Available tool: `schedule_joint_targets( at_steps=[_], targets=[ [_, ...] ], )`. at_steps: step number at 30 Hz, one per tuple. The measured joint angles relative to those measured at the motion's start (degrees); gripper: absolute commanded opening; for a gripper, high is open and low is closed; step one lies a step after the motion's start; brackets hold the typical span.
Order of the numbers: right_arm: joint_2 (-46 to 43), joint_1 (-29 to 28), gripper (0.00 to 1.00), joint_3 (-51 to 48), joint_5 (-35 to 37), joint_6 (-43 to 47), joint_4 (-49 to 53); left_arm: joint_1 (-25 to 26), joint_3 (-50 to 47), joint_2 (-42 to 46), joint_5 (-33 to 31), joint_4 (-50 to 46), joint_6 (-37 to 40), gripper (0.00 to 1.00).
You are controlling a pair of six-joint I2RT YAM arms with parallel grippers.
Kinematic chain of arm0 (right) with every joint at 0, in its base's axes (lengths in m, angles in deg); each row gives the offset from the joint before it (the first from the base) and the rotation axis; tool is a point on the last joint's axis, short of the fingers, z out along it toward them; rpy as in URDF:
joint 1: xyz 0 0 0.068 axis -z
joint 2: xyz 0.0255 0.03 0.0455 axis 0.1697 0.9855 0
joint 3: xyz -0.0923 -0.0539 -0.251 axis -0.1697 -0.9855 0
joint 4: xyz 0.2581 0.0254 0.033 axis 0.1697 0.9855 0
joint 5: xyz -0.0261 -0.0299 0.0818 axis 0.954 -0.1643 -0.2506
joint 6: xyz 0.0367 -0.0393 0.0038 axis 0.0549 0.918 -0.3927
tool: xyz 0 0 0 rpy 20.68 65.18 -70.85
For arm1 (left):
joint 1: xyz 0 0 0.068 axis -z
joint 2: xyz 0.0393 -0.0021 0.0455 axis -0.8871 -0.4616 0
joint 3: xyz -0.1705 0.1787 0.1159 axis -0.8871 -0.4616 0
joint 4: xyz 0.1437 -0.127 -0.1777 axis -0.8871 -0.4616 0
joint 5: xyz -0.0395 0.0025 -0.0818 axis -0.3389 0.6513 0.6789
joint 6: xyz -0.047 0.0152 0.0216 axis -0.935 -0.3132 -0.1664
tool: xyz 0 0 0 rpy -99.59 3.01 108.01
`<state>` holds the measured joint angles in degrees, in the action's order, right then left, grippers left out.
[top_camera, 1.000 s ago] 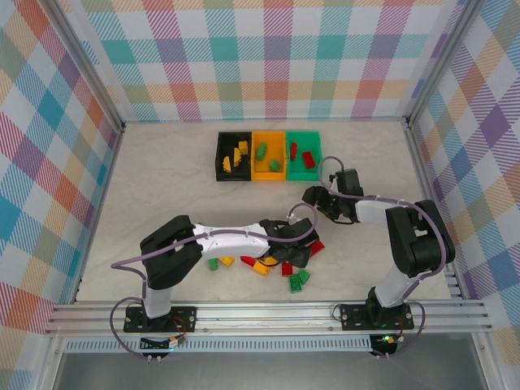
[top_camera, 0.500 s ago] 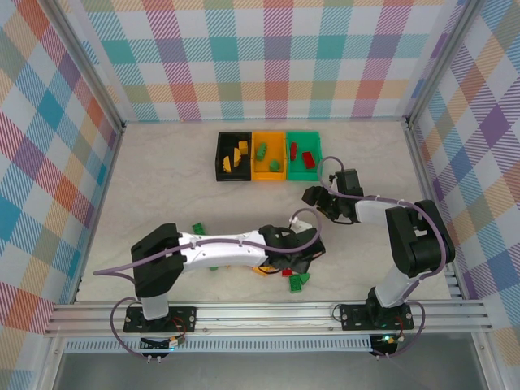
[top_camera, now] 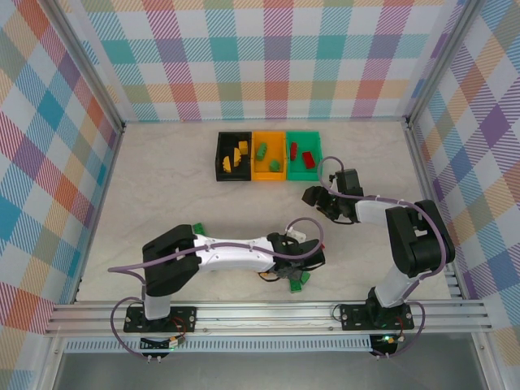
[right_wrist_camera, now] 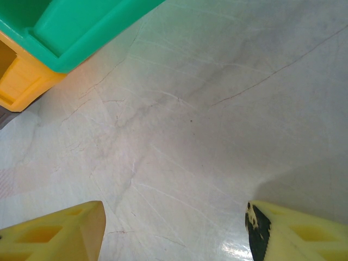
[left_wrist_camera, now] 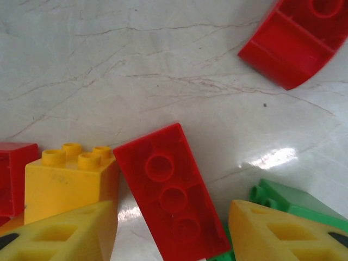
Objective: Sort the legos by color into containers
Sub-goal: Pick up the lego from the middle-left of the table.
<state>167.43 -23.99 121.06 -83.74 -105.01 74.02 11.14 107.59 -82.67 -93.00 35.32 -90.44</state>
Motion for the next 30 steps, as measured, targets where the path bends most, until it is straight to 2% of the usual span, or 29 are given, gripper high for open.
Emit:
schedule_joint_targets(
  at_steps=[5,21,24,30],
  targets=[
    [0.0,0.0,0.69,0.0,0.0,0.0,0.0,0.0,0.8,-0.8,0.6,0.0,-0.6,0.52],
    [0.0,0.0,0.69,0.0,0.0,0.0,0.0,-0.9,3.0,-4.0,0.1,-0.1,-3.5,0.49],
    [0.0,0.0,0.69,0.0,0.0,0.0,0.0,-1.5,3.0,-4.0,0.2,0.0,-3.5,0.42],
    [0.0,0.0,0.69,0.0,0.0,0.0,0.0,-1.9,3.5,-6.1,1.0,0.0,-3.1,0.36]
  ],
)
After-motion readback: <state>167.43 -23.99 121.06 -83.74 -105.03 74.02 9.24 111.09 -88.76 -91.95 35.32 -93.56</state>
